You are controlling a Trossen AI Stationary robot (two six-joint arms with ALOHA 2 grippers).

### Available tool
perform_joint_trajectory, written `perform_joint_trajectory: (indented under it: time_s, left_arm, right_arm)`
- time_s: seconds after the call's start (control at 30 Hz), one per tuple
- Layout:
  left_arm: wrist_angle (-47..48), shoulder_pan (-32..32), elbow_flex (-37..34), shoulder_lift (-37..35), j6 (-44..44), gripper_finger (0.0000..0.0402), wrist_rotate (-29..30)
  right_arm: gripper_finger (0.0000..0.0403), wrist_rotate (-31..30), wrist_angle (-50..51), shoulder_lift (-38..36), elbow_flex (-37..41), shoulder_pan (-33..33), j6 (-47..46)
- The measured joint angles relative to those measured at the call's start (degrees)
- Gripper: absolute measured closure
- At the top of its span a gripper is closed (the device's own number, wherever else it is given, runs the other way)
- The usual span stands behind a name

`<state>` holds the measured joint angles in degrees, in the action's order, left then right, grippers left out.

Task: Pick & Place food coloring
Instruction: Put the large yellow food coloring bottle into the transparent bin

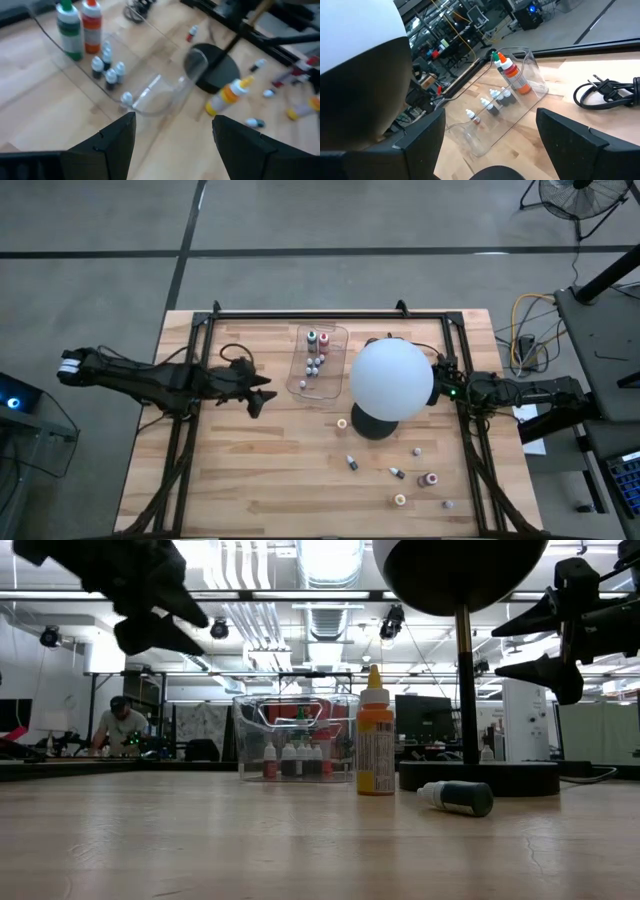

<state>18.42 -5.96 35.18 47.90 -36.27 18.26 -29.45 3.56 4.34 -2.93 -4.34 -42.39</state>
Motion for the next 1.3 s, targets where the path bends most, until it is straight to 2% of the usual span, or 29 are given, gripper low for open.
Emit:
perform_joint_trajectory:
  time_s: [0.3,0.7,1.3]
  left_arm:
    - [-3.47,0.00,-7.49,-9.21,0.86,0.0168,-2.17]
    - [-3.45,0.00,-13.70,-15.99,1.57,0.0168,-2.17]
    - [-4.16,0.00,-14.42,-17.03,2.03,0.0168,-6.41]
  right_arm:
    - [0.0101,-0.07,0.01,0.02,0.01,0.00,0.00]
    - [0.0101,-0.09,0.01,0.00,0.02,0.00,-0.03]
    - [0.0101,-0.11,0.01,0.00,-0.01,0.00,-0.04]
